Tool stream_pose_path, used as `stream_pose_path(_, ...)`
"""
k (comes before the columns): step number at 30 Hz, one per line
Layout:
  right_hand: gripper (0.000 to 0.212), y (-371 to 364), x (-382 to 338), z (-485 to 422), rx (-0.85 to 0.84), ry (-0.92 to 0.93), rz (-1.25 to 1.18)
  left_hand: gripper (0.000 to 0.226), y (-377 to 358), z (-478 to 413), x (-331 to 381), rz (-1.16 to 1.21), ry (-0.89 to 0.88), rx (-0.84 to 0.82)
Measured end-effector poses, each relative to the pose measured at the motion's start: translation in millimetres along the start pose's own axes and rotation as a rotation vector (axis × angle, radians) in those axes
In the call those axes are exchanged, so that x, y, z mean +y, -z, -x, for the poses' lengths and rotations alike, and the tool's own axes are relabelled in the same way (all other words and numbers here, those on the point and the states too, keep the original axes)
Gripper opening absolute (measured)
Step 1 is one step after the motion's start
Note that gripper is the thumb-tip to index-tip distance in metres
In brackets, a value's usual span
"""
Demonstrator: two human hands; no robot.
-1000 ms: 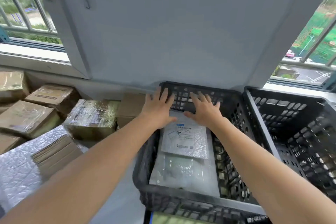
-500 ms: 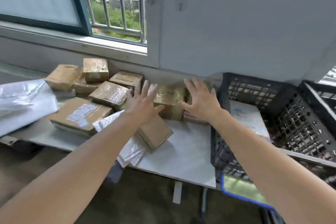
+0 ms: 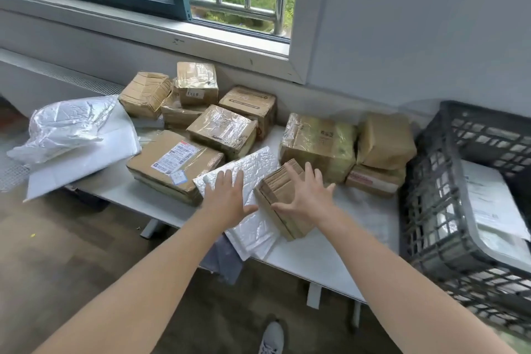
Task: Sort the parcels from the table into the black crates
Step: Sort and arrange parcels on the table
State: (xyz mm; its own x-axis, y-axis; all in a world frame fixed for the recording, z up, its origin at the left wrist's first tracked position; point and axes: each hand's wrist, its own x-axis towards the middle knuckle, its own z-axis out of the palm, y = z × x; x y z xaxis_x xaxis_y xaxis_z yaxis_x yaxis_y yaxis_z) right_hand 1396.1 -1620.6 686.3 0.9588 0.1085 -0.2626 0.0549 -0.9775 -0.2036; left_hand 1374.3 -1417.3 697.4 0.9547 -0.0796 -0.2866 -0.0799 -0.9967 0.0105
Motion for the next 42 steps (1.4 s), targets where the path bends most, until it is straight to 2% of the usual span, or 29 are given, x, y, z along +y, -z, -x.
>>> stream_pose_path(7, 0.123, -37, 11, -35, -0.141, -0.126, -0.028, 0.115, -47, -49, -15, 0.04, 0.047, -0.131)
stream_pose_path(16, 0.117, -46, 9, -33, -0.056, -0.152, -0.028, 0.12, -52, -86, -53, 0.027, 0.135, -0.174)
stream_pose_path(19, 0.117, -46, 5, -28, -0.032, -0.181, -0.021, 0.103, -44, -91, -59, -0.027, 0.089, -0.064)
stream_pose_path(21, 0.117, -45, 0, -23, -0.023, -0.226, -0.01, 0.064, -40, -94, -64, -0.04, -0.01, 0.09)
stream_pose_path(23, 0.117, -47, -5, -18, 0.001, -0.253, 0.009, 0.024, -35, -99, -70, 0.105, -0.093, 0.184)
stream_pose_path(26, 0.118, -50, -11, -11, 0.04, -0.282, 0.019, 0.006, -16, -107, -80, 0.314, -0.106, 0.233)
stream_pose_path(30, 0.119, -54, -15, -3, 0.044, -0.318, 0.01, 0.007, 15, -112, -101, 0.654, 0.015, 0.237)
stream_pose_path(33, 0.12, -58, -21, -2, 0.018, -0.257, 0.032, 0.015, 38, -107, -116, 0.867, 0.085, 0.276)
stream_pose_path(38, 0.117, -60, -34, -10, -0.059, -0.184, 0.026, 0.026, 68, -86, -106, 1.107, -0.024, 0.348)
stream_pose_path(40, 0.11, -51, -40, -11, -0.077, -0.187, -0.059, 0.021, 75, -78, -94, 1.137, -0.087, 0.372)
stream_pose_path(42, 0.104, -32, -50, -11, 0.03, -0.158, -0.248, 0.01, 82, -70, -78, 1.134, -0.153, 0.396)
